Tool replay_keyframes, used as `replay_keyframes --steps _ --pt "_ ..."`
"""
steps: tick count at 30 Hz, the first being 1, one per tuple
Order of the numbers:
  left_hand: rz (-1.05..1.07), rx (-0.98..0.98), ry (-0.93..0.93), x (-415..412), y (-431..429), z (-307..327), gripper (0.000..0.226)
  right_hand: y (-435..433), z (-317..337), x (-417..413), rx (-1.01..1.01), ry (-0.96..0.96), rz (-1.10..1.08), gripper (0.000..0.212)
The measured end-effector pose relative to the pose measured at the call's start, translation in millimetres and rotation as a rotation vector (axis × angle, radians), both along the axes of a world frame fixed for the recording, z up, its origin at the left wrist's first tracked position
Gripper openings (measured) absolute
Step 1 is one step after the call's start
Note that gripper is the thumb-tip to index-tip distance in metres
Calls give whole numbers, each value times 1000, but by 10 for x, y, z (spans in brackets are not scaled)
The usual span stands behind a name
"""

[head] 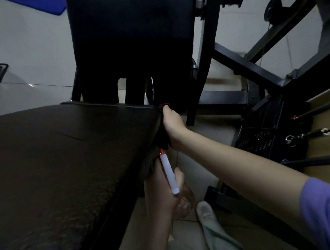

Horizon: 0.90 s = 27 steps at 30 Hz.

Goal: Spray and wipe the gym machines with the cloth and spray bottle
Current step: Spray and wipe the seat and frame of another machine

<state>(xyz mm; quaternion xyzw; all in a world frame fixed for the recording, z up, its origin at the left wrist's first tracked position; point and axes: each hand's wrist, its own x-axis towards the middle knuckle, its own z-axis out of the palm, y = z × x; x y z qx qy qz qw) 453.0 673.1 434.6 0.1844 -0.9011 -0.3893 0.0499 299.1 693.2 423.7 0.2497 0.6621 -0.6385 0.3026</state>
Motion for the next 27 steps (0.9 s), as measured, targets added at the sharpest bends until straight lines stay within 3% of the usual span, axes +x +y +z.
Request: replay_keyframes --steps 8,12,17,23,27 --pt "-9 20 65 -30 21 -239 44 104 -187 -105 16 -26 -137 41" --pt "-32 109 57 -16 10 -289 57 305 -365 -208 -44 -114 -310 44" --pt "-2 121 135 -144 -22 -421 43 114 -597 -199 -35 -33 32 64" --pt "-128 98 92 -336 -141 -528 38 219 -726 -230 -46 -40 -6 40" --pt "-156 94 119 -443 -155 -563 30 387 -820 -249 -57 -62 -67 39"
